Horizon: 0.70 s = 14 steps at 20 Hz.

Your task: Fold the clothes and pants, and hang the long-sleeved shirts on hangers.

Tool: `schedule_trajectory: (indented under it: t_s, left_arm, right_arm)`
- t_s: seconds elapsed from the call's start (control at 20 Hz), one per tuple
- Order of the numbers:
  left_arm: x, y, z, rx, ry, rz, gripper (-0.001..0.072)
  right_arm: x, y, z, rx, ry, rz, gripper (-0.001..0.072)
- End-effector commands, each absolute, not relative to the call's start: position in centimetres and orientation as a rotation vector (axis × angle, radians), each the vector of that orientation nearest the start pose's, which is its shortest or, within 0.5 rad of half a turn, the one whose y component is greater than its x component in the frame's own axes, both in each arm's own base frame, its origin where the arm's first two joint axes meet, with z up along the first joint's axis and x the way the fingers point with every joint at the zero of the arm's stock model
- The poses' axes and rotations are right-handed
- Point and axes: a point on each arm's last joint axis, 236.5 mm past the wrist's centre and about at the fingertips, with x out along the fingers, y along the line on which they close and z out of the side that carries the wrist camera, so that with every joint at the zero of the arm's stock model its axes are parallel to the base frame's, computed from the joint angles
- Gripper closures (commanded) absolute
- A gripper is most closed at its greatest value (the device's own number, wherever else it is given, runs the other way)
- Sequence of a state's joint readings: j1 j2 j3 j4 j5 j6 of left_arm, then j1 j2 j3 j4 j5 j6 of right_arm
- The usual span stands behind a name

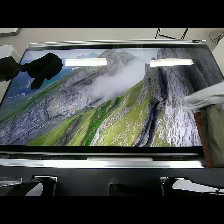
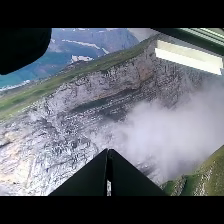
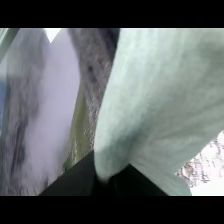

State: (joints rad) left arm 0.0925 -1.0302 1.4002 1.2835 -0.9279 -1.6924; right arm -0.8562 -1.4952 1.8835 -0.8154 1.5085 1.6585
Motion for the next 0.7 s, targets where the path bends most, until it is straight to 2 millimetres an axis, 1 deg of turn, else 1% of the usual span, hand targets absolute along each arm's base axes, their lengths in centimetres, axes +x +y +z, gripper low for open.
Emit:
schedule_trajectory:
  t_s: [0.0,0.1,0.2,0.25,0.3,0.4,0.45,0.5,0.55,0.65]
  left_arm:
    - [43.1,-1.4,25.5,-0.374,0.544,-0.054,0.0683]
    - [43.0,-1.4,25.5,-0.373,0.543,-0.054,0.0684]
    - [43.0,-1.4,25.6,-0.358,0.541,-0.059,0.0684]
    - [43.0,-1.4,25.6,-0.357,0.541,-0.059,0.0684]
    - [43.0,-1.4,25.6,-0.354,0.541,-0.06,0.0683]
    - [43.0,-1.4,25.6,-0.341,0.54,-0.064,0.0684]
    - [43.0,-1.4,25.6,-0.34,0.539,-0.064,0.0684]
    - [43.0,-1.4,25.6,-0.341,0.539,-0.064,0.0684]
    - [43.0,-1.4,25.6,-0.34,0.539,-0.064,0.0684]
    - [43.1,-1.4,25.8,-0.341,0.532,-0.063,0.0683]
  right_arm:
    - [37.0,-26.2,22.7,1.008,0.685,-0.262,0.0665]
    - [35.4,-26.9,23.6,1.008,0.661,-0.289,0.0665]
    - [33.0,-27.8,24.2,1.019,0.655,-0.335,0.0665]
    - [31.5,-27.9,24.1,1.036,0.674,-0.359,0.0665]
    - [29.9,-27.9,23.5,1.055,0.716,-0.384,0.0665]
    - [26.2,-27.6,21.1,1.078,0.864,-0.464,0.0665]
    - [24.0,-28.1,19.4,1.071,0.951,-0.555,0.0665]
    - [22.7,-28.7,18.2,1.066,0.993,-0.634,0.0665]
    - [21.7,-28.7,16.7,1.069,1.046,-0.678,0.0665]
    - [20.2,-27.8,13.0,1.093,1.177,-0.725,0.0665]
